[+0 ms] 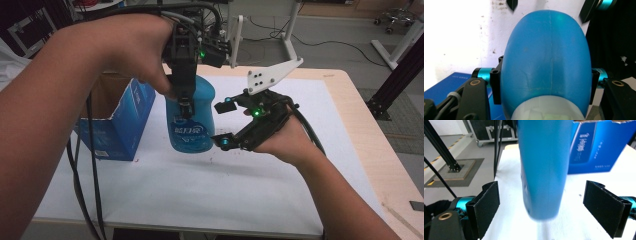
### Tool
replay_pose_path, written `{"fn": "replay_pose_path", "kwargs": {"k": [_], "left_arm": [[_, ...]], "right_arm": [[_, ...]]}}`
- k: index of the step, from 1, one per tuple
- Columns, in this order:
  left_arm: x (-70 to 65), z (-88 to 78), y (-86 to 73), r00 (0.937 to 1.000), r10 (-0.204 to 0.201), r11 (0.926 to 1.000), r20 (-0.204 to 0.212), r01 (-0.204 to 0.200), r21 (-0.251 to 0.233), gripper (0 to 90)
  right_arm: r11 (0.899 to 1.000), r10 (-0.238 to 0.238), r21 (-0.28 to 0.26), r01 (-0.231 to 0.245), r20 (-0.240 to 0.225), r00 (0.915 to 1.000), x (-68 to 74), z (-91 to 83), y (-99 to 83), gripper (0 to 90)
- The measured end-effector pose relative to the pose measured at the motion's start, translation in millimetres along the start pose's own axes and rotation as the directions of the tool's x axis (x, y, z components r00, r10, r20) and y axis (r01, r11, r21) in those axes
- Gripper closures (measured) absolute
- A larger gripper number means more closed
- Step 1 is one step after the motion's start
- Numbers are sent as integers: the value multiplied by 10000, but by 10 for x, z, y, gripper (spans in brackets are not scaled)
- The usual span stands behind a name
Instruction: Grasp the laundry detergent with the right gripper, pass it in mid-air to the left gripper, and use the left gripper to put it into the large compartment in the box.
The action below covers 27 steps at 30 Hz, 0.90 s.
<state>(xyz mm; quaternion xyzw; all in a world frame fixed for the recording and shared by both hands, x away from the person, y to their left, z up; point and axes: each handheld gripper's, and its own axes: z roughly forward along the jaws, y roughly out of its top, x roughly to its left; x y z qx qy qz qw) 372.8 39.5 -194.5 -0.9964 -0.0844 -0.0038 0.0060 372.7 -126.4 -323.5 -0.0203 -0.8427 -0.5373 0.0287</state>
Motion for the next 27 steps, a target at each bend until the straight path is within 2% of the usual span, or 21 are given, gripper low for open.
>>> {"fn": "replay_pose_path", "kwargs": {"k": [2, 3, 5, 8, 11, 12, 13, 14, 15, 16, 17, 18, 19, 20, 21, 22, 23, 24, 25, 26, 27], "left_arm": [[25, -15, -40, 9999, -166, 9999, 0, 166, -3, 384], [37, -25, -60, 9996, -280, 9996, 13, 280, 18, 384], [61, -43, -103, 9990, -452, 9990, 43, 452, -6, 384], [94, -80, -167, 9966, -817, 9967, 78, 817, -29, 384], [151, -138, -253, 9902, -1385, 9903, 147, 1386, -45, 384], [168, -162, -293, 9866, -1624, 9866, 162, 1626, -127, 384], [199, -206, -345, 9794, -2008, 9795, 204, 2011, -146, 383], [199, -206, -345, 9794, -2008, 9795, 204, 2011, -146, 383], [223, -237, -393, 9715, -2358, 9714, 256, 2364, -213, 383], [275, -310, -488, 9538, -2989, 9537, 288, 2997, -268, 383], [275, -310, -488, 9538, -2989, 9537, 288, 2997, -268, 383], [298, -342, -536, 9420, -3342, 9418, 313, 3350, -288, 383], [314, -377, -582, 9280, -3709, 9278, 348, 3719, -287, 383], [347, -441, -655, 9144, -4034, 9144, 336, 4042, -223, 383], [347, -441, -655, 9144, -4034, 9144, 336, 4042, -223, 383], [396, -515, -739, 8978, -4387, 8977, 395, 4398, -260, 383], [396, -515, -739, 8978, -4387, 8977, 395, 4398, -260, 383], [437, -584, -821, 8759, -4801, 8757, 469, 4817, -318, 383], [462, -617, -867, 8626, -5030, 8625, 545, 5050, -323, 383], [481, -643, -916, 8412, -5373, 8410, 611, 5398, -365, 382], [508, -679, -979, 8224, -5653, 8219, 645, 5682, -410, 383]], "right_arm": [[9998, 12, 191, -16, 196, 9998, -6, -56, -7, 89], [9994, 51, 327, -60, 272, 9996, -14, -81, -13, 22], [9973, 2, 729, -45, 599, 9982, -12, -133, -21, 21], [9951, -31, 990, -53, 842, 9964, -9, -227, -30, 9], [9889, -83, 1486, -73, 1038, 9946, -15, -323, -38, 7], [9850, -126, 1724, -49, 1001, 9949, -17, -351, -36, 7], [9813, -237, 1925, 15, 1127, 9933, -10, -381, -31, 7], [9767, -342, 2144, 58, 1289, 9911, -4, -421, -18, 7], [9767, -342, 2144, 58, 1289, 9911, -4, -421, -18, 7], [9698, -519, 2435, 161, 1416, 9886, 5, -482, 7, 7], [9698, -519, 2435, 161, 1416, 9886, 5, -482, 7, 7], [9652, -589, 2610, 187, 1474, 9873, 10, -509, 21, 7], [9556, -719, 2936, 245, 1518, 9858, 21, -557, 47, 7], [9502, -785, 3105, 252, 1602, 9840, 25, -577, 60, 7], [9502, -785, 3105, 252, 1602, 9840, 25, -577, 60, 7], [9417, -862, 3354, 265, 1645, 9826, 28, -609, 81, 8], [9417, -862, 3354, 265, 1645, 9826, 28, -609, 81, 8], [9360, -860, 3511, 236, 1630, 9829, 30, -637, 99, 8], [9341, -865, 3561, 238, 1610, 9832, 29, -646, 106, 8], [9303, -900, 3660, 252, 1610, 9828, 30, -656, 116, 8], [9244, -918, 3806, 238, 1613, 9826, 36, -665, 128, 8]]}}
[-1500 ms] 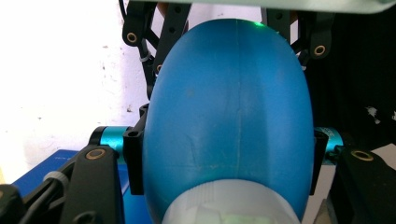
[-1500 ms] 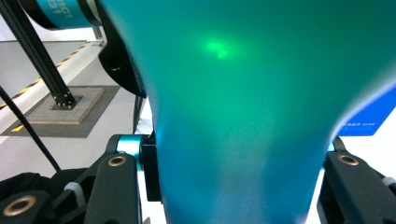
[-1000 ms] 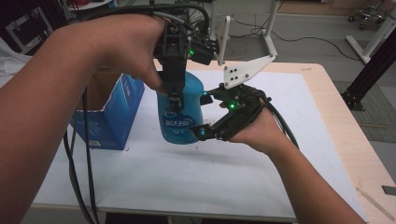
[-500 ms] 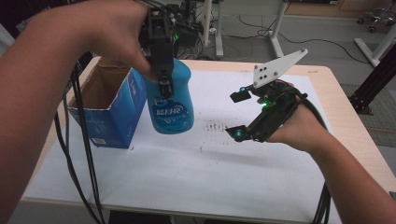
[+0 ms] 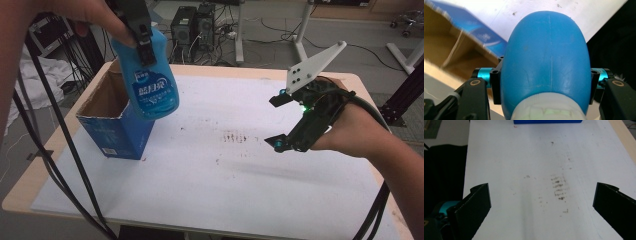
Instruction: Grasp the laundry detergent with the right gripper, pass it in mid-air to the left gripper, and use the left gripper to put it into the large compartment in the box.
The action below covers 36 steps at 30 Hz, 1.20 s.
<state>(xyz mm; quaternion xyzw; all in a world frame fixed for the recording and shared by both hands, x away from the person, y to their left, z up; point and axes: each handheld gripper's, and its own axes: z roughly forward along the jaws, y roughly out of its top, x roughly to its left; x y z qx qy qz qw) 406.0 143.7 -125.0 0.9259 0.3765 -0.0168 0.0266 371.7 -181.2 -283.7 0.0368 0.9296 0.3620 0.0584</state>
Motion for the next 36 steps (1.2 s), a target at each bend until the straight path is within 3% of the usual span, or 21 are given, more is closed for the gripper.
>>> {"fn": "replay_pose_path", "kwargs": {"k": [3, 4, 6, 7, 8, 9, 10, 11, 13, 18, 19, 20, 21, 22, 24, 28, 29, 30, 32, 33, 36], "left_arm": [[110, -78, -87, 9957, -926, 9955, 10, 926, -224, 382], [152, -111, -124, 9895, -1444, 9888, -75, 1440, -390, 382], [221, -158, -172, 9787, -2048, 9780, -151, 2040, -428, 383], [257, -183, -198, 9731, -2294, 9727, -214, 2283, -417, 382], [257, -183, -198, 9731, -2294, 9727, -214, 2283, -417, 383], [322, -223, -247, 9614, -2730, 9614, -335, 2714, -452, 383], [322, -223, -247, 9614, -2730, 9614, -335, 2714, -452, 383], [386, -249, -294, 9452, -3244, 9454, -362, 3228, -444, 383], [447, -260, -331, 9295, -3667, 9300, -392, 3651, -422, 383], [574, -257, -408, 8803, -4710, 8821, -570, 4694, -398, 383], [594, -253, -417, 8728, -4837, 8752, -651, 4822, -381, 383], [594, -253, -417, 8728, -4837, 8752, -651, 4822, -381, 383], [636, -234, -433, 8570, -5089, 8607, -812, 5080, -336, 383], [636, -234, -433, 8570, -5089, 8607, -812, 5080, -336, 383], [701, -177, -450, 8480, -5200, 8536, -1026, 5205, -241, 383], [758, -89, -460, 8465, -5217, 8520, -1057, 5233, -144, 383], [792, -16, -465, 8617, -4970, 8661, -1023, 4998, 25, 383], [804, 26, -466, 8716, -4795, 8757, -1021, 4828, 81, 383], [825, 116, -469, 8836, -4582, 8864, -967, 4623, 245, 383], [825, 116, -469, 8836, -4582, 8864, -967, 4623, 245, 383], [859, 275, -475, 9126, -4005, 9137, -824, 4046, 395, 383]], "right_arm": [[9988, -143, 470, 144, -36, 9999, 0, -33, 19, 8], [9977, -189, 652, 192, -55, 9998, -3, -44, 22, 8], [9950, -267, 961, 273, -74, 9996, -6, -63, 22, 8], [9936, -297, 1086, 302, -59, 9995, -9, -70, 20, 8], [9924, -317, 1190, 323, -62, 9995, -12, -76, 18, 8], [9914, -351, 1261, 354, -48, 9994, -14, -82, 16, 8], [9901, -366, 1353, 370, -58, 9993, -15, -89, 16, 8], [9890, -400, 1422, 408, -81, 9992, -16, -91, 14, 8], [9874, -426, 1520, 436, -100, 9990, -13, -93, 12, 8], [9860, -432, 1603, 451, -152, 9989, -18, -78, 4, 8], [9858, -457, 1611, 472, -131, 9989, -18, -72, 4, 8], [9858, -453, 1612, 471, -148, 9989, -17, -67, 4, 8], [9860, -441, 1605, 459, -144, 9989, -15, -61, 4, 8], [9860, -441, 1605, 459, -144, 9989, -15, -61, 4, 8], [9857, -484, 1609, 497, -120, 9988, -22, -60, -1, 8], [9869, -365, 1571, 369, -53, 9993, -35, -69, -28, 8], [9872, -286, 1569, 286, -18, 9996, -34, -74, -37, 8], [9874, -298, 1557, 298, -28, 9996, -39, -74, -43, 8], [9873, -269, 1569, 266, 1, 9996, -43, -74, -56, 8], [9875, -228, 1563, 223, 12, 9997, -43, -75, -61, 8], [9872, -199, 1585, 189, 45, 9998, -45, -71, -66, 8]]}}
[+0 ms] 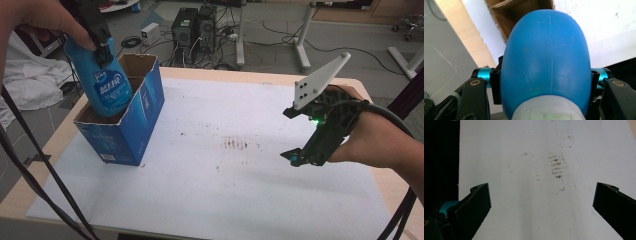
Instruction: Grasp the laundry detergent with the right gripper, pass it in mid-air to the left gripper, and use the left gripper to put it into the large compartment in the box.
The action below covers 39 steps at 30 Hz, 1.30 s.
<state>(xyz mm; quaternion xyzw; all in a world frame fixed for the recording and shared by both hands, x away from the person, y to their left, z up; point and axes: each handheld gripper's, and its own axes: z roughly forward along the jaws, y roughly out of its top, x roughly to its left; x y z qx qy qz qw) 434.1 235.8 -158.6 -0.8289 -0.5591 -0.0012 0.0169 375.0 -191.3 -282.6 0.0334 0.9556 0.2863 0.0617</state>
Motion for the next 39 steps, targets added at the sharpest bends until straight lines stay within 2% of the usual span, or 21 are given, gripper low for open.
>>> {"fn": "replay_pose_path", "kwargs": {"k": [3, 5, 6, 7, 8, 9, 10, 11, 14, 15, 18, 19, 20, 21, 23, 25, 26, 29, 34, 37, 39], "left_arm": [[6, 196, 11, 9960, 893, 9960, 90, -893, 4, 383], [4, 297, 13, 9901, 1404, 9901, 68, -1404, 24, 383], [4, 297, 13, 9901, 1404, 9901, 68, -1404, 24, 383], [9, 392, 16, 9831, 1829, 9831, 60, -1829, 48, 383], [9, 438, 17, 9792, 2029, 9792, 58, -2030, 32, 383], [9, 438, 17, 9792, 2029, 9792, 58, -2030, 32, 383], [13, 489, 23, 9676, 2526, 9676, 14, -2526, 18, 383], [7, 562, 20, 9477, 3190, 9477, -95, -3191, -41, 383], [8, 704, 25, 9273, 3741, 9273, -79, -3740, 153, 383], [8, 704, 25, 9273, 3741, 9273, -79, -3740, 153, 383], [24, 875, 21, 9000, 4359, 8999, 25, -4359, 130, 383], [18, 919, 20, 8950, 4460, 8950, 15, -4460, 82, 383], [16, 954, 21, 8856, 4645, 8855, -16, -4645, 86, 383], [14, 987, 26, 8803, 4745, 8802, -41, -4744, 126, 382], [11, 1019, 29, 8809, 4734, 8808, -35, -4733, 78, 383], [16, 1097, 40, 8680, 4965, 8680, -49, -4964, 127, 382], [22, 1119, 42, 8664, 4993, 8664, -33, -4992, 152, 382], [35, 1172, 49, 8541, 5202, 8540, -30, -5201, 110, 382], [36, 1246, 60, 8471, 5313, 8472, -129, -5312, 110, 381], [37, 1297, 61, 8394, 5433, 8395, -118, -5432, 136, 380], [49, 1309, 56, 8398, 5427, 8399, -111, -5428, -16, 380]], "right_arm": [[10000, 2, 52, -2, -18, 10000, 11, 7, 6, 9], [10000, 17, 68, -17, -26, 10000, 11, 7, 4, 9], [10000, 17, 68, -17, -26, 10000, 11, 7, 4, 9], [9999, 67, 132, -67, -7, 10000, 11, 3, -2, 8], [9998, 67, 163, -67, 1, 10000, 10, 1, -3, 9], [9998, 71, 172, -71, 18, 10000, 11, 2, -5, 9], [9998, 89, 199, -89, 5, 10000, 12, 4, -7, 9], [9997, 91, 234, -91, 29, 10000, 13, 4, -8, 9], [9995, 131, 277, -133, 50, 9999, 14, 8, -13, 9], [9995, 131, 277, -133, 50, 9999, 14, 8, -13, 9], [9994, 156, 304, -158, 88, 9998, 18, 20, -15, 9], [9994, 174, 312, -177, 104, 9998, 21, 21, -14, 9], [9994, 153, 317, -157, 109, 9998, 23, 22, -13, 9], [9994, 151, 306, -155, 107, 9998, 25, 26, -13, 9], [9994, 162, 309, -165, 109, 9998, 25, 29, -12, 8], [9991, 181, 382, -182, 53, 9998, 29, 42, -11, 9], [9990, 187, 406, -189, 67, 9998, 37, 46, -11, 9], [9987, 199, 466, -201, 60, 9998, 50, 53, -16, 9], [9978, 305, 588, -306, 31, 9995, 59, 55, -34, 9], [9974, 348, 630, -350, 43, 9994, 58, 67, -36, 9], [9975, 356, 602, -357, 37, 9994, 58, 79, -33, 9]]}}
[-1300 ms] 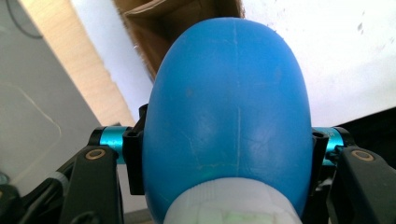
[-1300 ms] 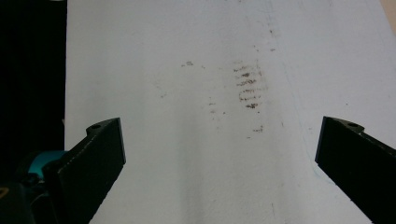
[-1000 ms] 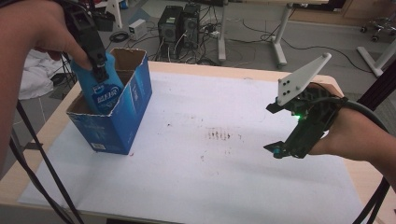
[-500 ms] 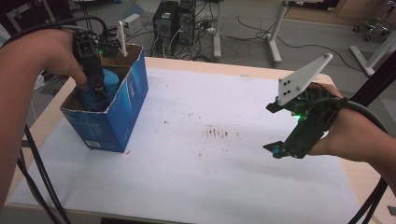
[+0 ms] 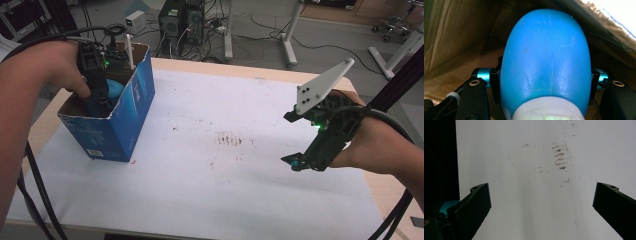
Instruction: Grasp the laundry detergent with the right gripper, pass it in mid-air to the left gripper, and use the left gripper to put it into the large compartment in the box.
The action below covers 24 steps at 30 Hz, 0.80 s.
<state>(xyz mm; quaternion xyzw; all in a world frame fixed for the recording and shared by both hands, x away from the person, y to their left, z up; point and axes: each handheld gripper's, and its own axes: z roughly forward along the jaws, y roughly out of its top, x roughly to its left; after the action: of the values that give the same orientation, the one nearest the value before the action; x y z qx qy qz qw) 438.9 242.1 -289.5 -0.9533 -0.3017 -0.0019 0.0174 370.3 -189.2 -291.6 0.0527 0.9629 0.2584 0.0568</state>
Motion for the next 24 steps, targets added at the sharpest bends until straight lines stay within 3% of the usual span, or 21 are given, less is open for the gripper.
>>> {"fn": "replay_pose_path", "kwargs": {"k": [6, 10, 13, 20, 23, 24], "left_arm": [[-5, 6, -14, 10000, -44, 10000, 1, 44, -28, 378], [20, 2, -14, 9995, -250, 9997, 214, 251, -45, 375], [24, -11, -14, 9992, -285, 9996, 268, 285, -1, 332], [23, -155, -52, 9982, -386, 9991, 458, 393, -128, 297], [17, -204, -57, 9983, -430, 9990, 392, 436, -139, 296], [23, -261, -60, 9990, -419, 9990, 124, 420, -136, 270]], "right_arm": [[9999, -102, 72, 102, -80, 9999, -7, 39, 19, 9], [9999, -47, 132, 48, -90, 9999, -4, 53, 23, 9], [9998, -32, 173, 34, -109, 9999, 2, 54, 17, 10], [9999, -63, 135, 65, -145, 9999, -4, 43, -1, 10], [9999, -32, 137, 34, -148, 9999, -10, 35, -7, 11], [9999, -8, 126, 10, -149, 9999, -20, 33, -15, 11]]}}
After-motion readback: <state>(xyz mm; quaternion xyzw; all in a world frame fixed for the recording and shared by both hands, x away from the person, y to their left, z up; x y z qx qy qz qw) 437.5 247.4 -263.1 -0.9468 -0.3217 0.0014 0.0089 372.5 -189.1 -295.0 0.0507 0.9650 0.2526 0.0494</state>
